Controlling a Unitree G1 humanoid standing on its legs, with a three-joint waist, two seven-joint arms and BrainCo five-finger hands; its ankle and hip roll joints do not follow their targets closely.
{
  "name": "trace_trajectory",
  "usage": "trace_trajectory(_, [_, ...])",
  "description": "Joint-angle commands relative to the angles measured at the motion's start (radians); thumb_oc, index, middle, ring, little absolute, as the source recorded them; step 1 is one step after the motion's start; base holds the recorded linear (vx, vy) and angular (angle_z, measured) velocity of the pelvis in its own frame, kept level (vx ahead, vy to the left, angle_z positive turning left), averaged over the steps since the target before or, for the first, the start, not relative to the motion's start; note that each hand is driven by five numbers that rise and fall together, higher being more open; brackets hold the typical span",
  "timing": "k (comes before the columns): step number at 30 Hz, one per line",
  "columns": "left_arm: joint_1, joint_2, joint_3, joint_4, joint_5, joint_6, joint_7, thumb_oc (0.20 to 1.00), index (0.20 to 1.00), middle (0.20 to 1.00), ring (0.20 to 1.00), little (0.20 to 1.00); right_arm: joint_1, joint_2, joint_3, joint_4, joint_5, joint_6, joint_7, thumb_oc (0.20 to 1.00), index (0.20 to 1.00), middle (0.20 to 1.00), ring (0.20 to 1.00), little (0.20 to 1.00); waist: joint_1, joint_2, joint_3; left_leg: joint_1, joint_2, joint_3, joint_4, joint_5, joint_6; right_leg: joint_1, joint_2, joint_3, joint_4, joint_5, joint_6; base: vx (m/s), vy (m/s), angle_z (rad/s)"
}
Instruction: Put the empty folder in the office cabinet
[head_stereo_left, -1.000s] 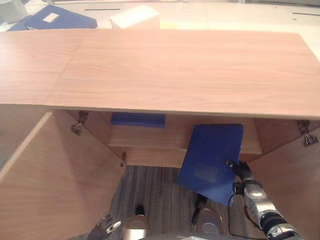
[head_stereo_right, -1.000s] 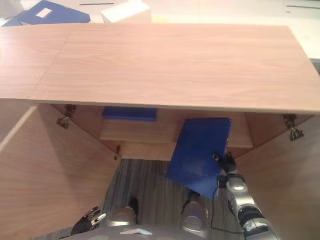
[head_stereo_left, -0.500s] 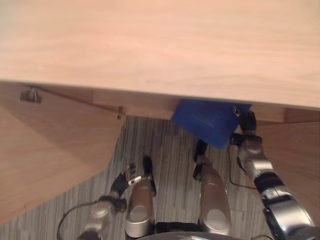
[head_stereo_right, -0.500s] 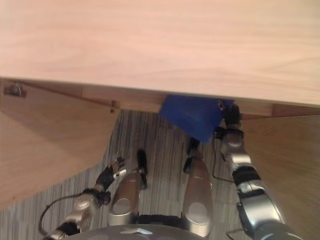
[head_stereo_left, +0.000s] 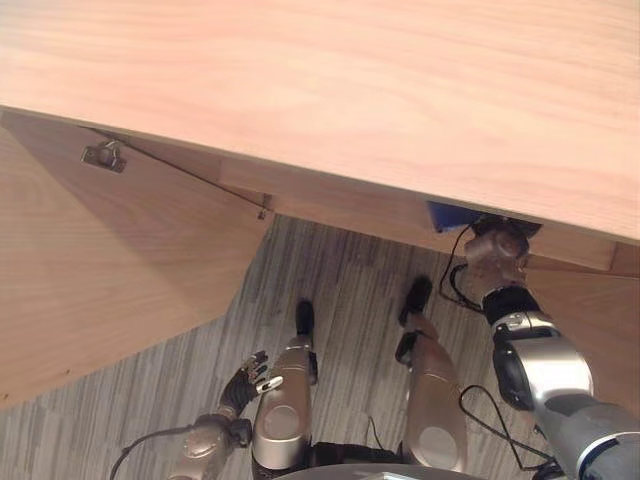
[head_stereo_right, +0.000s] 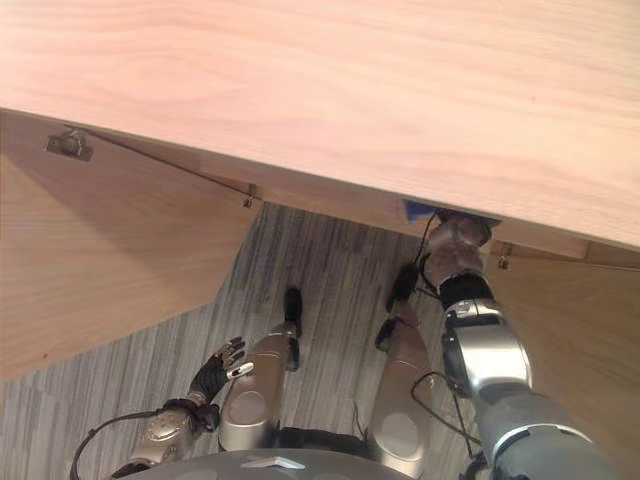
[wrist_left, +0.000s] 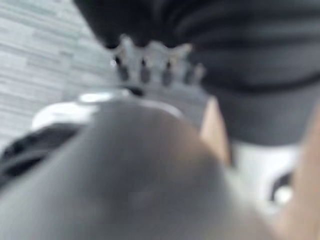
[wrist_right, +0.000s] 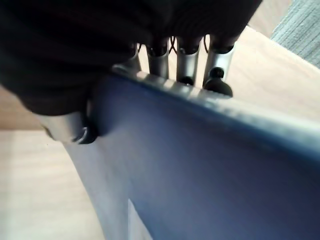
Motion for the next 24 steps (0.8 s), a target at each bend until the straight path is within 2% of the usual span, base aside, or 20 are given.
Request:
trace_trajectory(1, [0.073,0.010,-0.079,-0.042,-0.043,-0.002,0.005,1.000,1.000,1.000,1.000,1.000,-0.024,-0.089,-0.010,0.015,0.070,-0.098,-0.079,0.200,0.200,0.200,0.200,0.200,0.018,0.032,-0.055,-0.011,0.015,-0.049,0.121,-0.139,0.067,-0.032,-0.057,0.077,-0.048,0.014,0.117,0.00,0.000,0.00])
trace_trajectory(5, [0.057,0.016,-0.086,-0.044,-0.062,0.021,0.004,1.000,1.000,1.000,1.000,1.000,-0.083,-0.107,-0.026,0.059,0.166,-0.129,-0.082,0.200,0.200,0.200,0.200,0.200,0.038,0.035,-0.055,-0.043,0.023,-0.062,0.122,-0.132,0.065,-0.037,-0.052,0.067,-0.048,0.002,0.117,0.04,-0.041,0.06])
trace_trajectory(8, [0.050,0.021,-0.086,-0.047,-0.077,0.041,0.009,1.000,1.000,1.000,1.000,1.000,-0.121,-0.121,-0.038,0.080,0.270,-0.167,-0.046,0.200,0.200,0.200,0.200,0.200,0.048,0.025,-0.055,-0.098,0.026,-0.077,0.134,-0.118,0.064,-0.056,-0.047,0.062,-0.044,-0.005,0.111,0.03,-0.064,0.16])
trace_trajectory(13, [0.039,0.029,-0.091,-0.059,-0.102,0.062,0.019,1.000,1.000,1.000,1.000,1.000,-0.167,-0.144,-0.041,0.087,0.376,-0.203,0.013,0.200,0.200,0.200,0.200,0.200,0.059,0.026,-0.055,-0.163,0.029,-0.095,0.174,-0.123,0.064,-0.079,-0.039,0.054,-0.023,-0.028,0.103,0.03,-0.043,0.14])
trace_trajectory(16, [0.026,0.035,-0.078,-0.048,-0.129,0.073,0.032,1.000,1.000,1.000,1.000,1.000,-0.240,-0.169,-0.021,0.096,0.401,-0.165,0.047,0.200,0.200,0.200,0.200,0.200,0.069,0.021,-0.055,-0.290,0.016,-0.126,0.290,-0.150,0.073,-0.154,-0.043,0.059,0.057,-0.062,0.092,0.04,-0.090,0.08])
trace_trajectory(17, [0.023,0.038,-0.069,-0.042,-0.144,0.078,0.029,1.000,1.000,1.000,1.000,1.000,-0.260,-0.171,-0.007,0.096,0.465,-0.156,0.058,0.200,0.200,0.200,0.200,0.200,0.072,0.018,-0.055,-0.325,0.015,-0.133,0.319,-0.159,0.076,-0.175,-0.041,0.060,0.075,-0.071,0.087,0.05,-0.089,0.10])
trace_trajectory(20, [0.021,0.045,-0.035,-0.032,-0.145,0.091,0.013,1.000,1.000,1.000,1.000,1.000,-0.284,-0.197,0.017,0.095,0.547,-0.112,0.108,0.200,0.200,0.200,0.200,0.200,0.076,0.012,-0.055,-0.407,0.015,-0.145,0.376,-0.169,0.081,-0.223,-0.035,0.058,0.109,-0.087,0.075,0.04,-0.109,0.13])
trace_trajectory(24, [0.031,0.049,0.001,-0.002,-0.152,0.088,-0.018,1.000,1.000,1.000,1.000,1.000,-0.324,-0.236,0.052,0.094,0.575,-0.090,0.111,0.200,0.200,0.200,0.200,0.200,0.080,0.013,-0.055,-0.488,0.015,-0.153,0.438,-0.176,0.086,-0.270,-0.030,0.054,0.157,-0.109,0.061,0.04,-0.077,0.01])
